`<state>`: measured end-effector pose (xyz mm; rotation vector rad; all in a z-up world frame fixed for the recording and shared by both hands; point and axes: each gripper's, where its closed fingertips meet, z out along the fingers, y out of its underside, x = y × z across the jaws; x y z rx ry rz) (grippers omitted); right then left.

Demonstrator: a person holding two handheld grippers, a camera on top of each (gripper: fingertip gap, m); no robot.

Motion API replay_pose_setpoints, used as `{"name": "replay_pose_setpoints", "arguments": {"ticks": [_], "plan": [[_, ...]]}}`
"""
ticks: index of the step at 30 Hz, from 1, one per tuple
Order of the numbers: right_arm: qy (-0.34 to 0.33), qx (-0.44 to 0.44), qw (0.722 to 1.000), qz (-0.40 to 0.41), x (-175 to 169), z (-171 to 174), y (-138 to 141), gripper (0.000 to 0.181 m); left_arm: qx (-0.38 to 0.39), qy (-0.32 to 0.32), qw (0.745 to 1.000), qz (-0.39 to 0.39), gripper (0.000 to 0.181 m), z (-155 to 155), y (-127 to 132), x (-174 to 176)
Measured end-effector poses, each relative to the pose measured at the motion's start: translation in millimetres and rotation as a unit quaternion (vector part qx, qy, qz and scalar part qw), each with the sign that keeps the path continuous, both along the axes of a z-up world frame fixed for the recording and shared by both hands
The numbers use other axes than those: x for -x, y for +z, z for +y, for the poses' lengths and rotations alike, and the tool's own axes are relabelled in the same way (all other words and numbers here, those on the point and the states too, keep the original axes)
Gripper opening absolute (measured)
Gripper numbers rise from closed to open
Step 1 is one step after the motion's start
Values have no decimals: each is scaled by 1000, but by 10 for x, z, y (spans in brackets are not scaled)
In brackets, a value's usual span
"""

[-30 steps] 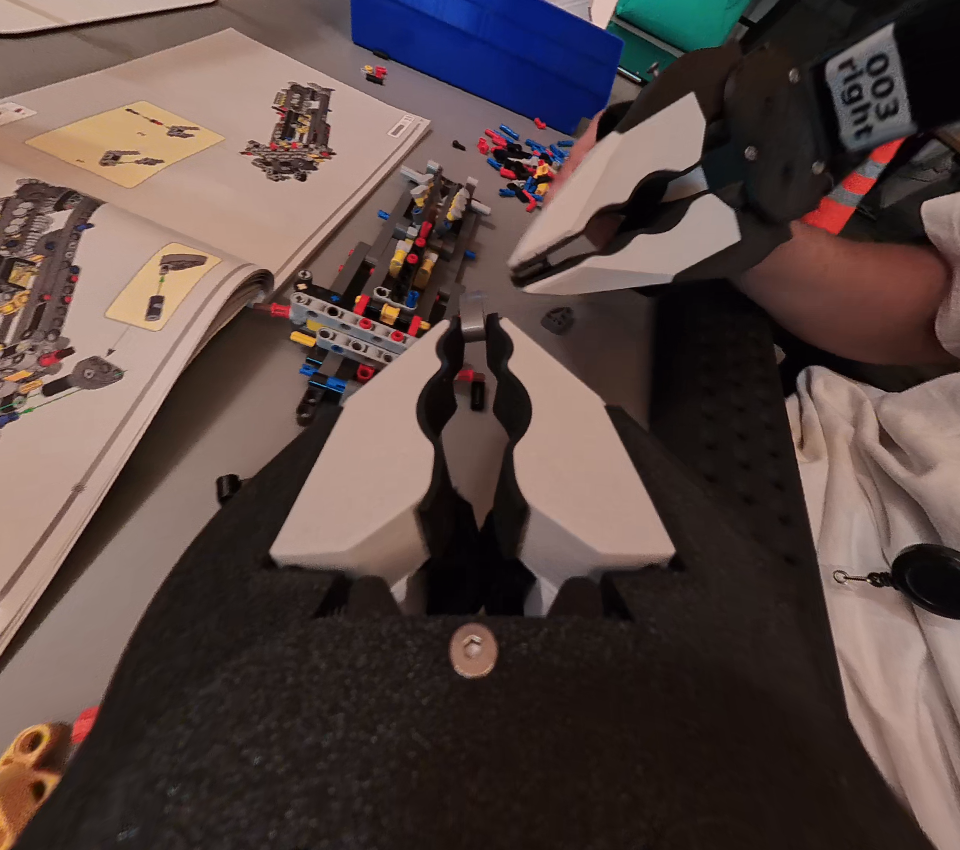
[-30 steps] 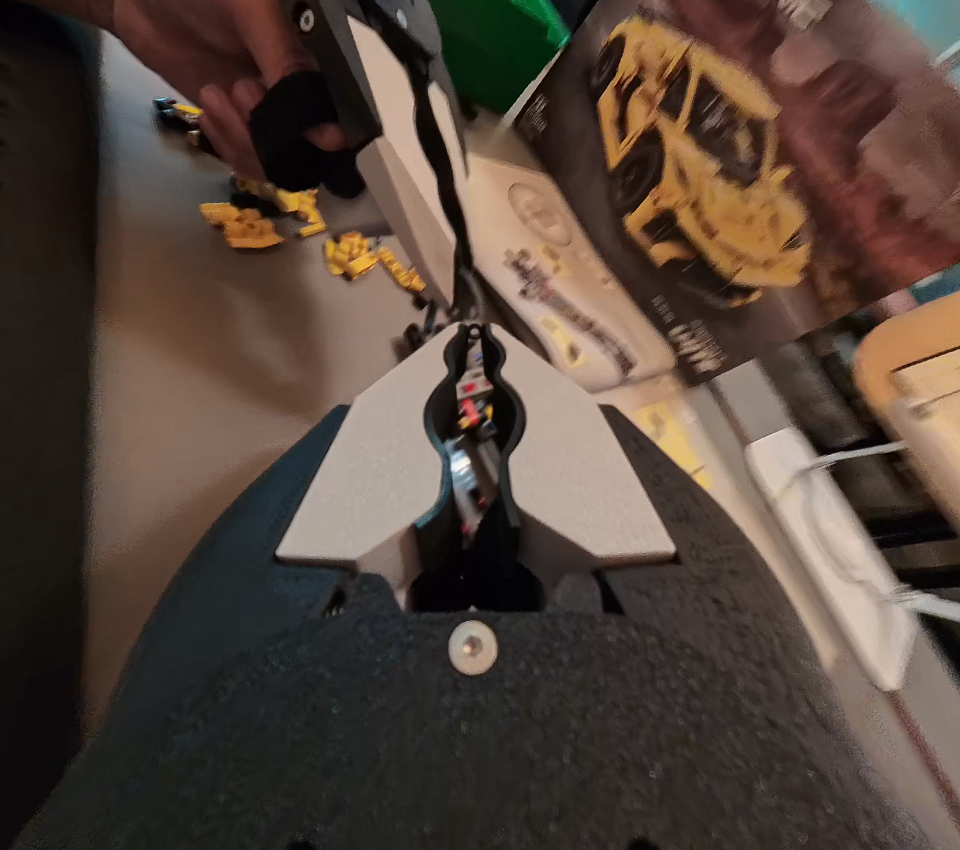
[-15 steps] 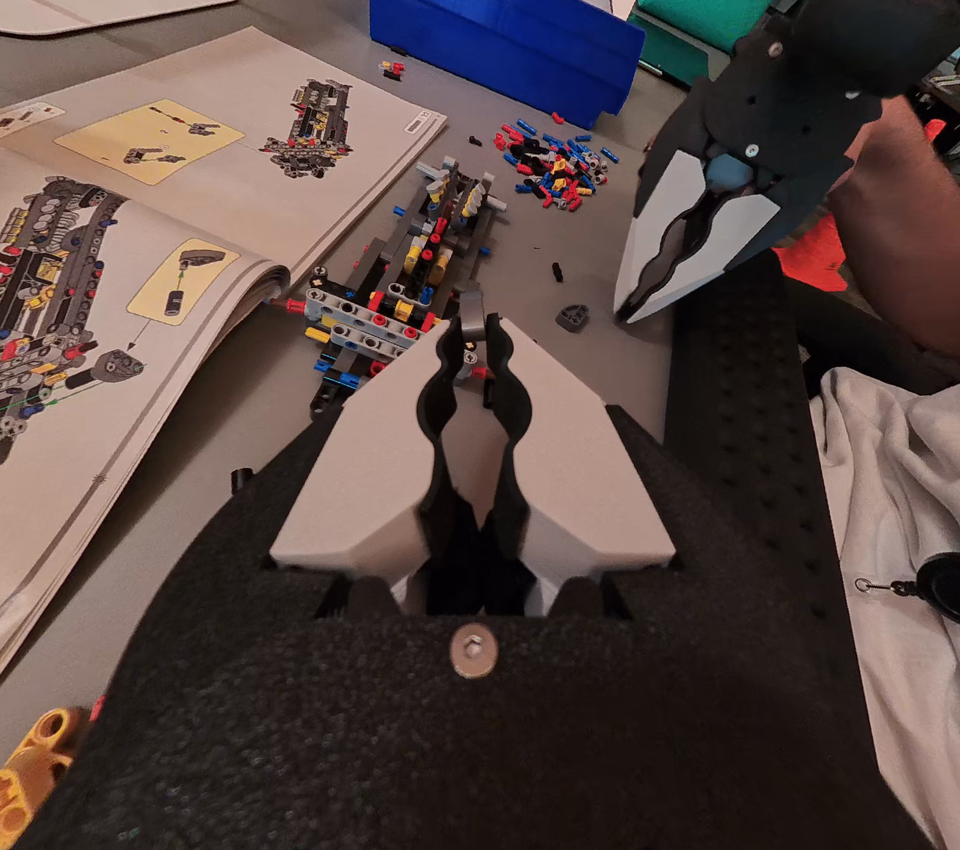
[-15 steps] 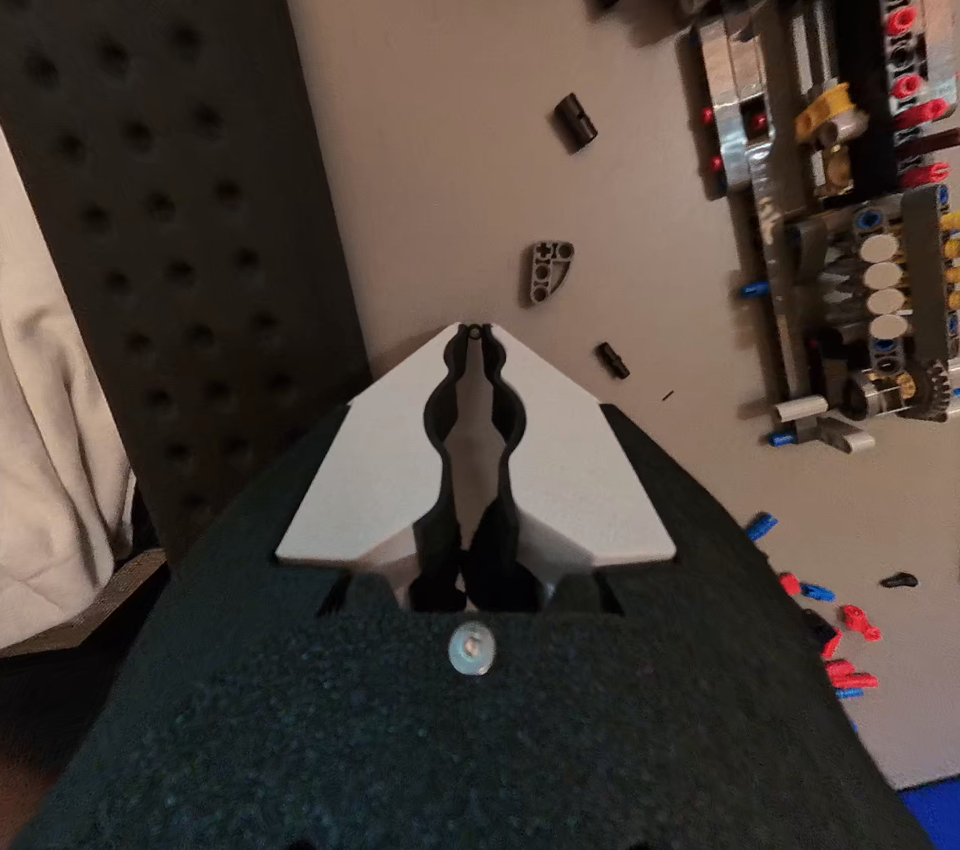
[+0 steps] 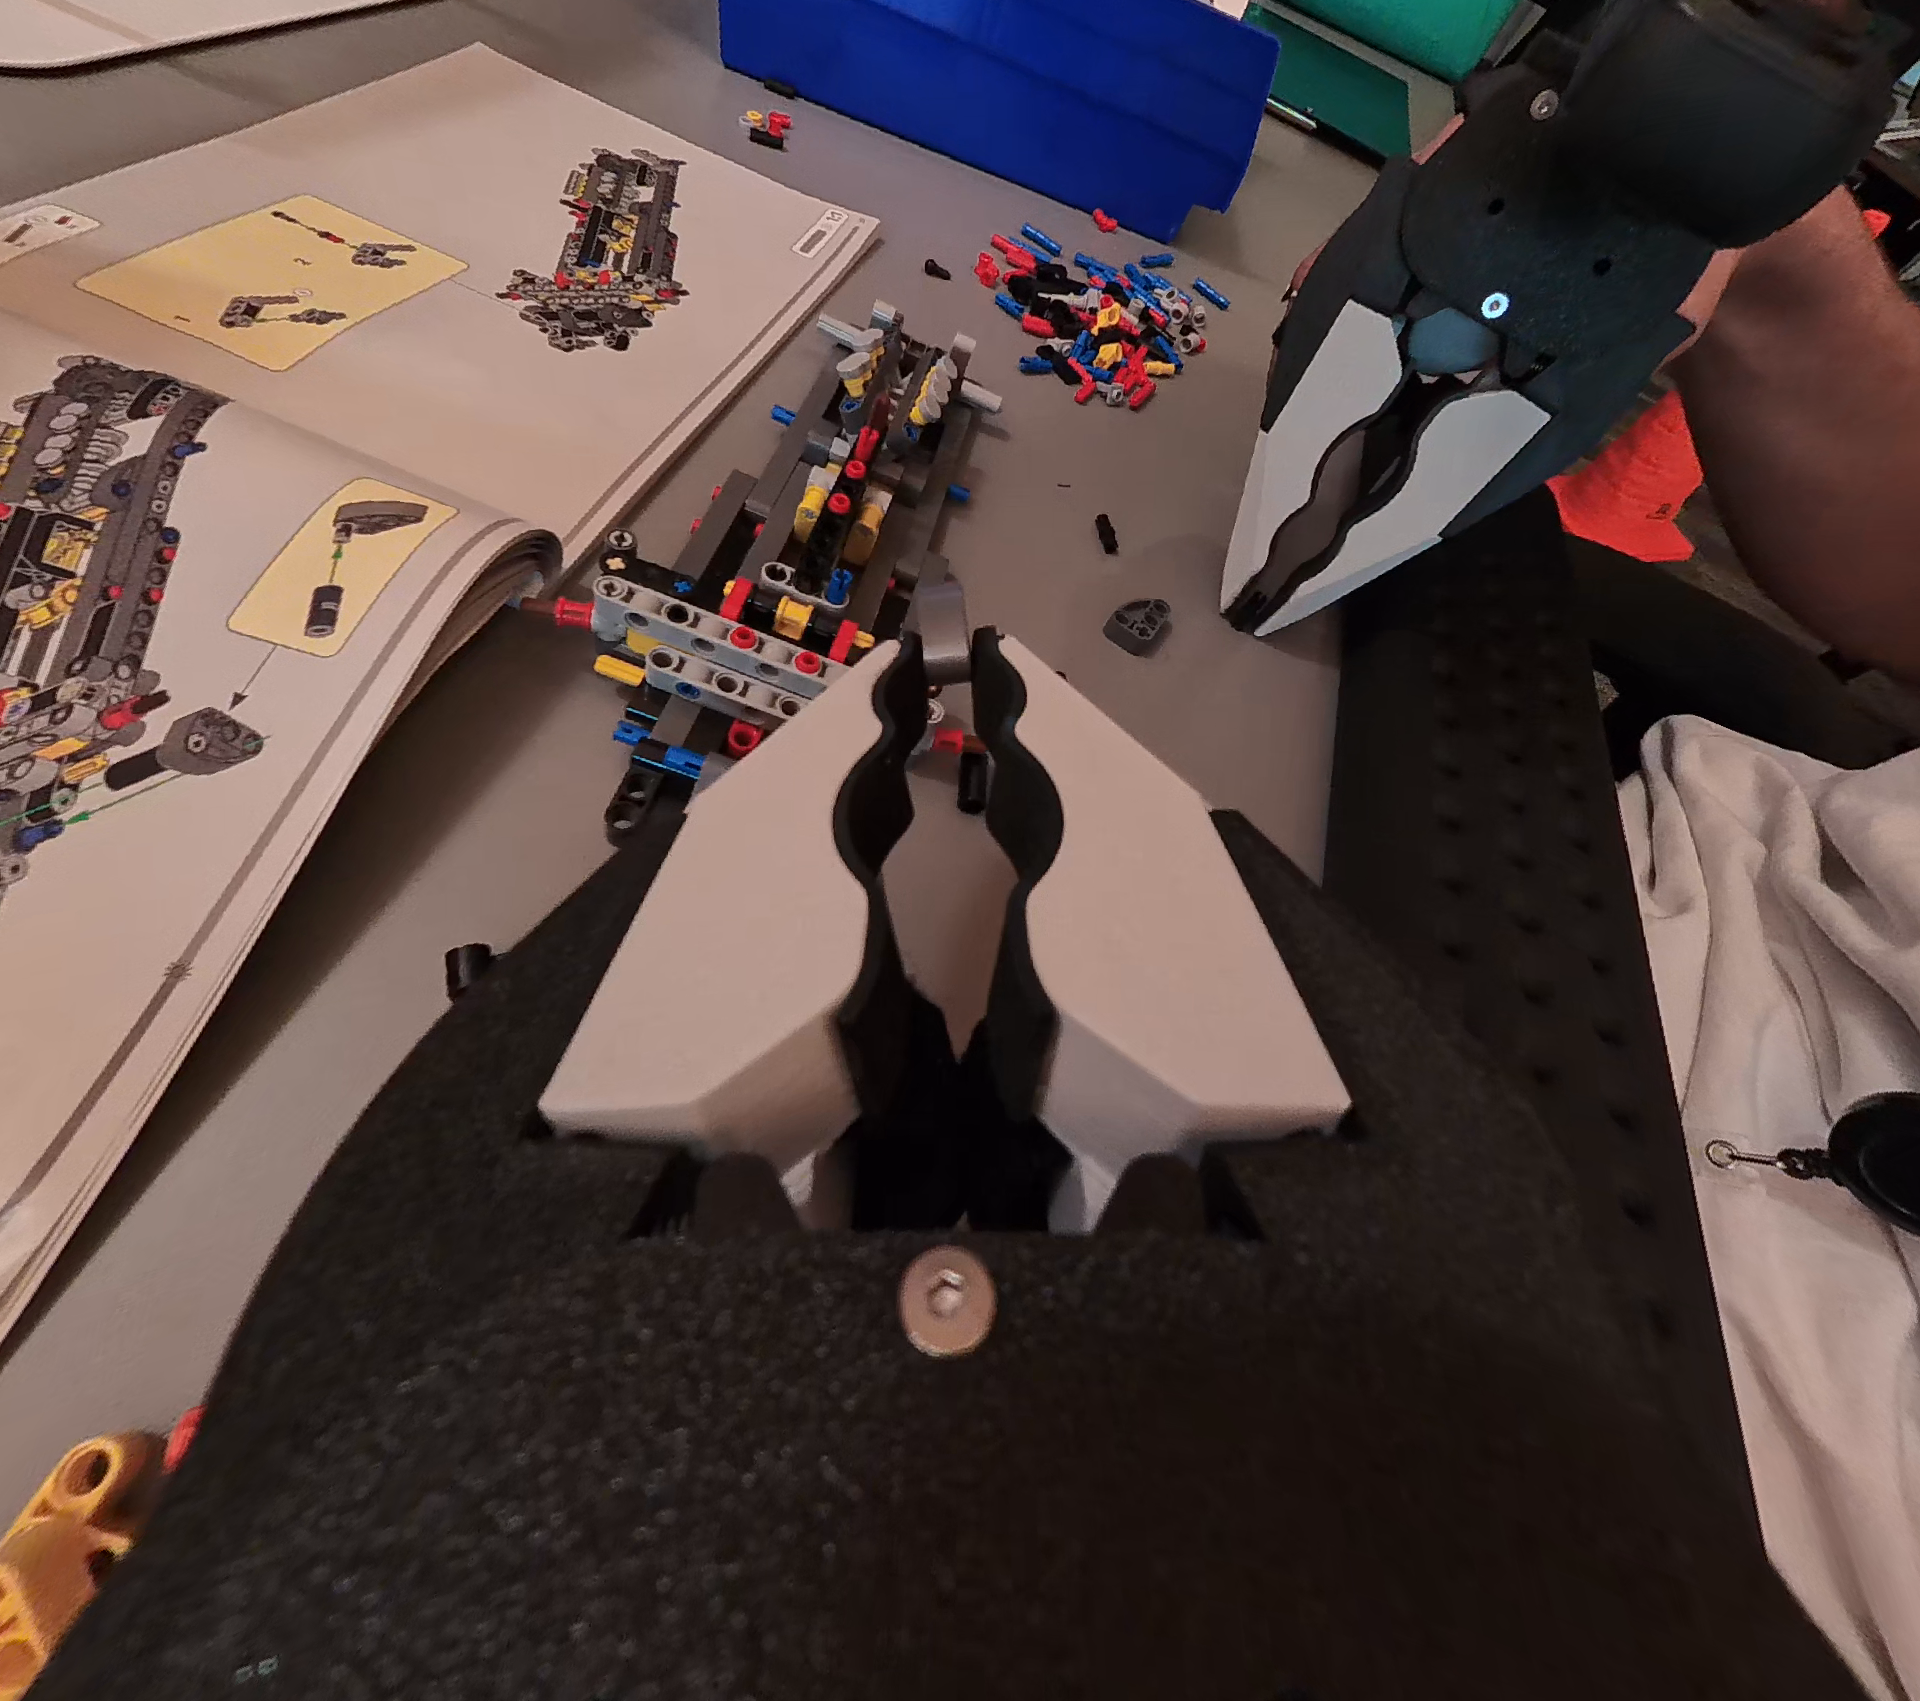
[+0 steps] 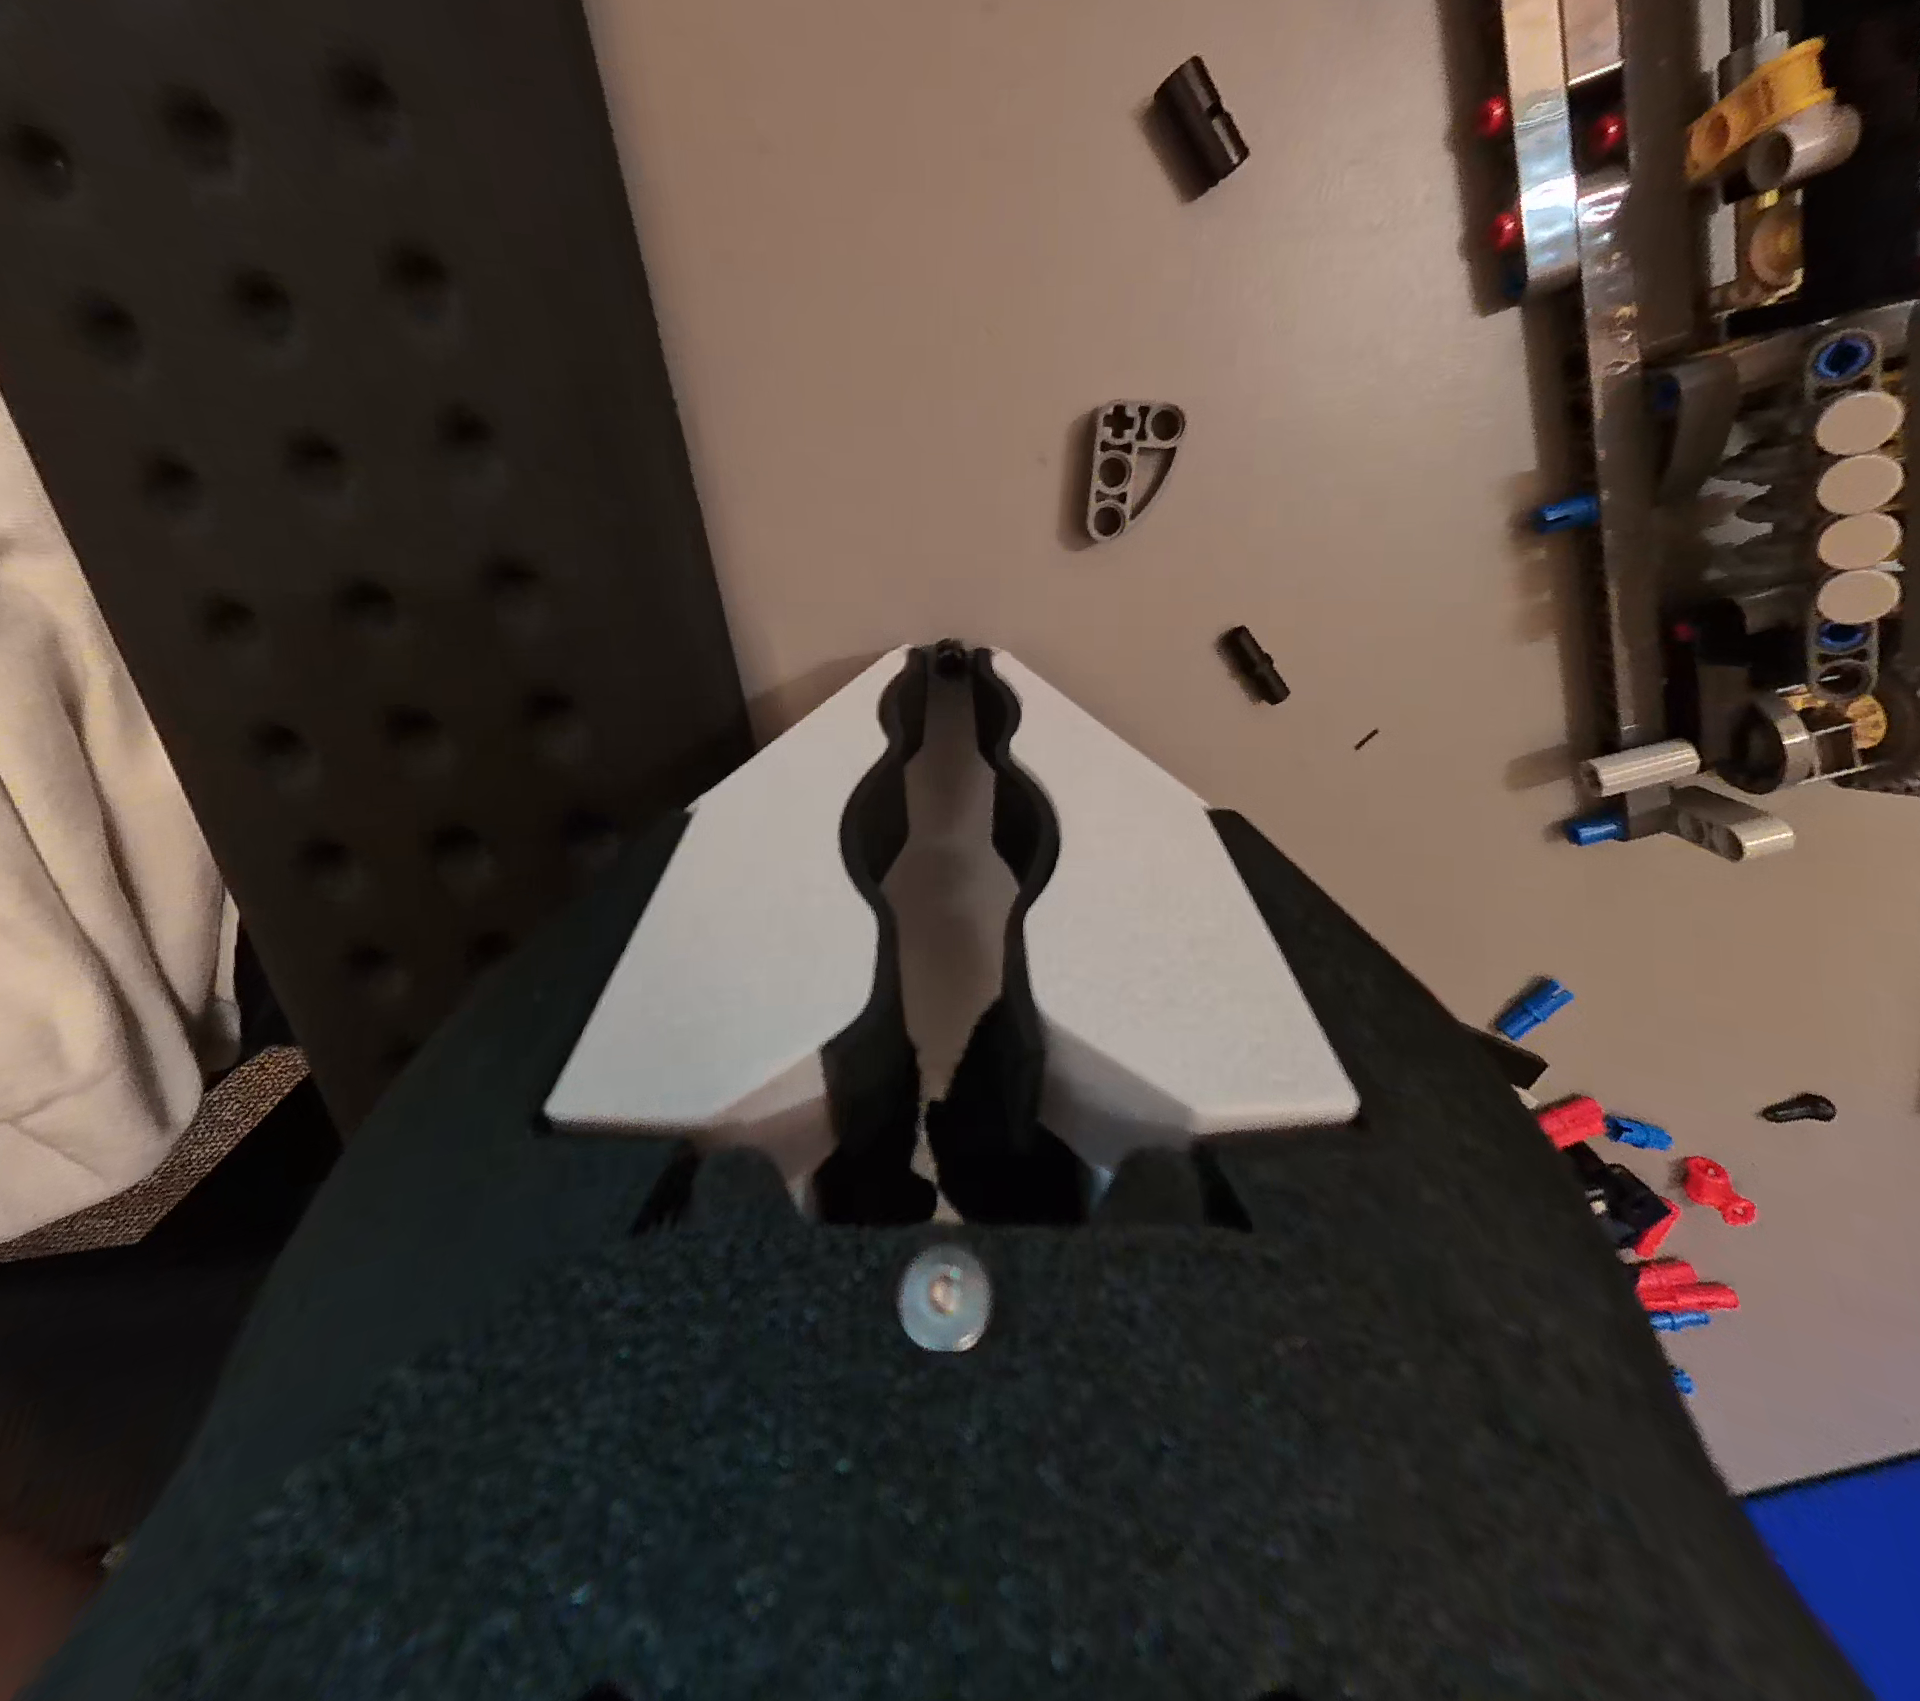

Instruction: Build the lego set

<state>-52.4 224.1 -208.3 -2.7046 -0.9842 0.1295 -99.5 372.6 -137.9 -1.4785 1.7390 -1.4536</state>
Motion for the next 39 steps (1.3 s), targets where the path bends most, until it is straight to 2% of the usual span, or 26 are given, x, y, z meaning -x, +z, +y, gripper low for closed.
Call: {"name": "replay_pose_setpoints", "arguments": {"ticks": [24,27,30,33,37,39], "plan": [[-11,-11,1000,10,25,38,55,4,-3,-7,1000,3,7,-29,-16,7],[-12,-83,996,5,54,250,257,4,13,-9,1000,-9,7,-38,49,9],[20,-261,965,-2,250,718,783,4,47,-11,998,-33,7,-43,186,14],[57,-441,894,-52,429,1122,1266,3,77,-20,995,-52,7,-61,298,33],[79,-506,852,-106,596,1343,1307,4,99,-29,992,-67,7,-72,384,65],[89,-505,849,-125,616,1397,1236,3,97,-37,992,-72,7,-100,399,79]]}}
